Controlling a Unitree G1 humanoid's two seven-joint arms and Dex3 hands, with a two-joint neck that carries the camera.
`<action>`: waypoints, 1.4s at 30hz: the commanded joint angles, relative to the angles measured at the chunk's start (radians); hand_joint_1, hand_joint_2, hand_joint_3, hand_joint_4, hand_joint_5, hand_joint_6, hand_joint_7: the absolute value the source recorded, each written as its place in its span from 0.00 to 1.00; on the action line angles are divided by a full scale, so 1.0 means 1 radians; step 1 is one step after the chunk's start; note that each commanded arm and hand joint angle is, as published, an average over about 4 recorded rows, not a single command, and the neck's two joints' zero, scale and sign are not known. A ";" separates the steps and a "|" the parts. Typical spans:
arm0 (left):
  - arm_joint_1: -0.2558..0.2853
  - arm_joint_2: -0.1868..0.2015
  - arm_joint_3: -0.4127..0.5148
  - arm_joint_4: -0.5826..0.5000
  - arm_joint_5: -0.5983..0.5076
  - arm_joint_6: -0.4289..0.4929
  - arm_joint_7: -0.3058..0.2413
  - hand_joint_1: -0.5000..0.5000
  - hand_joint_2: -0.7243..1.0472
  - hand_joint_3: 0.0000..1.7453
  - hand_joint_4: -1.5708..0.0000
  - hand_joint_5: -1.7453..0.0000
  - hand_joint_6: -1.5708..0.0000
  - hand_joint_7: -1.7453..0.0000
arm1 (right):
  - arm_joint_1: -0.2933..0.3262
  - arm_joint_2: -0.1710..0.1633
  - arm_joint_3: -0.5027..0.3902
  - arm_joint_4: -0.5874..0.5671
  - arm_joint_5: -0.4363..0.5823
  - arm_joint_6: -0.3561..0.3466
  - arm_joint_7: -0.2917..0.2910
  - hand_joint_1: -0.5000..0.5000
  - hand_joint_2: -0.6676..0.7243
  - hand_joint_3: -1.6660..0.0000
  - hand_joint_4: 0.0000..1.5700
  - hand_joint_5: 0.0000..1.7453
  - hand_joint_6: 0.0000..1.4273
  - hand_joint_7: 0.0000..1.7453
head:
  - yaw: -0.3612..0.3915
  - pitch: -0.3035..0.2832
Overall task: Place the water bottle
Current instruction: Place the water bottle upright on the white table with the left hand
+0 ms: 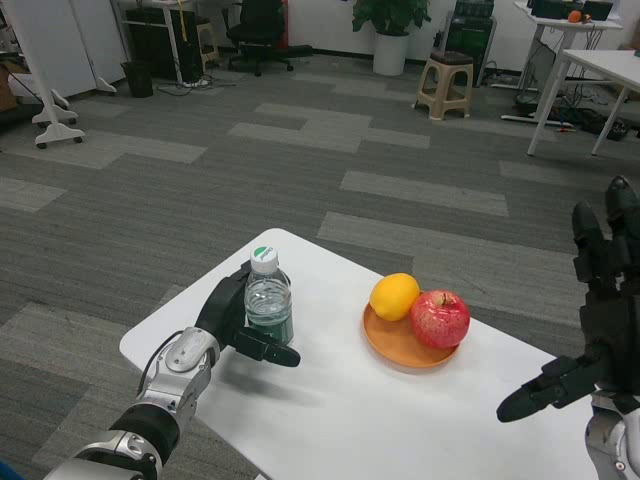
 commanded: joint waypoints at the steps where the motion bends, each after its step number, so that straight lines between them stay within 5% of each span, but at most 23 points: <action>1: 0.004 0.000 0.008 0.009 -0.021 -0.008 0.000 1.00 0.35 0.00 1.00 0.00 0.93 0.04 | 0.001 0.003 0.002 0.003 0.007 -0.001 0.001 0.38 0.91 1.00 0.00 0.00 0.00 0.00 | 0.000 0.000; 4: 0.004 -0.002 0.009 0.018 -0.063 -0.033 0.000 1.00 0.35 0.00 1.00 0.00 0.97 0.05 | 0.001 0.002 0.002 0.004 0.007 -0.001 0.001 0.38 0.91 1.00 0.00 0.00 0.00 0.00 | 0.005 0.004; 14: 0.004 -0.003 -0.002 0.029 -0.188 -0.094 0.007 1.00 0.30 0.00 1.00 0.00 1.00 0.30 | 0.001 0.002 0.000 0.005 0.007 -0.001 0.001 0.38 0.91 1.00 0.00 0.00 0.00 0.00 | 0.010 0.006; 16: 0.004 -0.003 -0.017 0.037 -0.237 -0.103 0.008 0.91 0.25 0.00 1.00 0.09 1.00 0.34 | 0.001 0.003 0.000 0.005 0.007 -0.001 0.001 0.38 0.91 1.00 0.00 0.00 0.00 0.00 | 0.010 0.006; 20: 0.004 -0.003 -0.055 0.050 -0.331 -0.116 0.007 0.03 0.24 0.03 1.00 0.25 1.00 0.48 | 0.000 0.003 0.000 0.005 0.007 -0.001 0.001 0.38 0.91 1.00 0.00 0.00 0.00 0.00 | 0.011 0.006; 21: 0.004 -0.003 -0.060 0.050 -0.343 -0.116 0.005 0.00 0.25 0.03 1.00 0.29 1.00 0.52 | 0.000 0.003 0.000 0.005 0.007 -0.001 0.001 0.38 0.91 1.00 0.00 0.00 0.00 0.00 | 0.011 0.006; 29: 0.005 0.001 -0.099 0.050 -0.428 -0.121 -0.020 0.00 0.16 0.05 1.00 0.46 1.00 0.82 | 0.001 0.004 0.000 0.005 0.007 -0.001 0.001 0.38 0.91 1.00 0.00 0.00 0.00 0.00 | 0.011 0.006; 34: 0.005 0.002 -0.132 0.047 -0.536 -0.167 -0.018 0.00 0.20 0.01 1.00 0.59 1.00 0.91 | 0.001 0.004 0.000 0.004 0.007 -0.001 0.001 0.39 0.91 1.00 0.00 0.00 0.00 0.00 | 0.017 0.007; 42: 0.016 0.003 -0.104 -0.067 -0.602 -0.212 0.016 0.00 0.20 0.04 1.00 0.59 1.00 0.92 | 0.001 0.004 0.000 0.002 0.007 -0.001 0.001 0.39 0.91 1.00 0.00 0.00 0.00 0.00 | 0.020 0.010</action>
